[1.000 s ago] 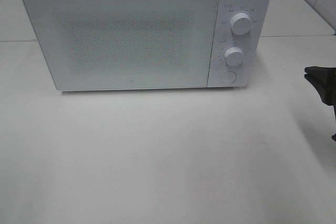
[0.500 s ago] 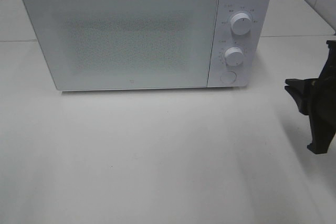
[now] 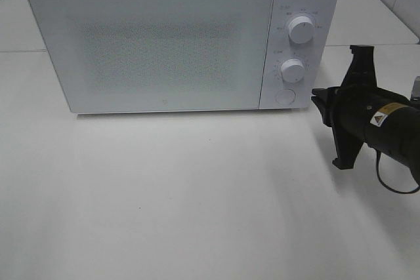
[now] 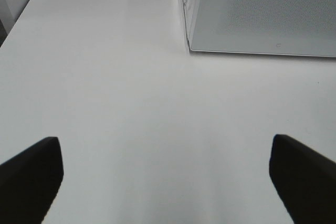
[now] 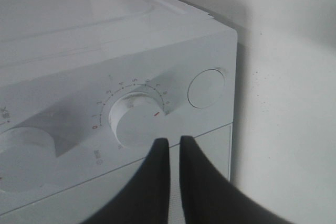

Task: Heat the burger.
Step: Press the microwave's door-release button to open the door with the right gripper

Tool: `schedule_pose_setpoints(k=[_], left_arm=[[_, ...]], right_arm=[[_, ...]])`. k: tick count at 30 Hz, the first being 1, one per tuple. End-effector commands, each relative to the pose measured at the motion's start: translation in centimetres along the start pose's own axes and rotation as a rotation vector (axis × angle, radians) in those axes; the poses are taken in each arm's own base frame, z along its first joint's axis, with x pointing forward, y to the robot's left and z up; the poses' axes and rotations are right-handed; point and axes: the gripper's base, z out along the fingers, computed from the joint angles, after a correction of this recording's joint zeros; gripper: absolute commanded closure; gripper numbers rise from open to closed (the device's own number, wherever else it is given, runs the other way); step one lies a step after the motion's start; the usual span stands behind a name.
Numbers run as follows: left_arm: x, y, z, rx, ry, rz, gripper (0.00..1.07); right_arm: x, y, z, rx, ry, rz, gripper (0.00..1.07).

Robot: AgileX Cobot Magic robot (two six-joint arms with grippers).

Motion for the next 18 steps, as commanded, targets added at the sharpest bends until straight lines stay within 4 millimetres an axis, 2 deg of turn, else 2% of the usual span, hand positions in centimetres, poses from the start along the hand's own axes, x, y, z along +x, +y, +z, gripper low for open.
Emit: schedule_pose_setpoints(k=[1, 4, 18], left_arm=[[-0.1, 0.0, -0.2, -0.003, -0.030, 0.000, 0.07], [-0.1, 0.0, -0.2, -0.003, -0.030, 0.000, 0.07], [-0.1, 0.0, -0.2, -0.005, -0.030, 0.001, 0.07]], right_arm=[[0.1, 0.3, 1.0, 0.017, -0.009, 0.009, 1.04], [0.2, 0.1, 1.7, 0.027, -0.011, 0.008, 1.07], [0.5, 0.1, 4.4, 0.035, -0.011, 0.005, 1.07]])
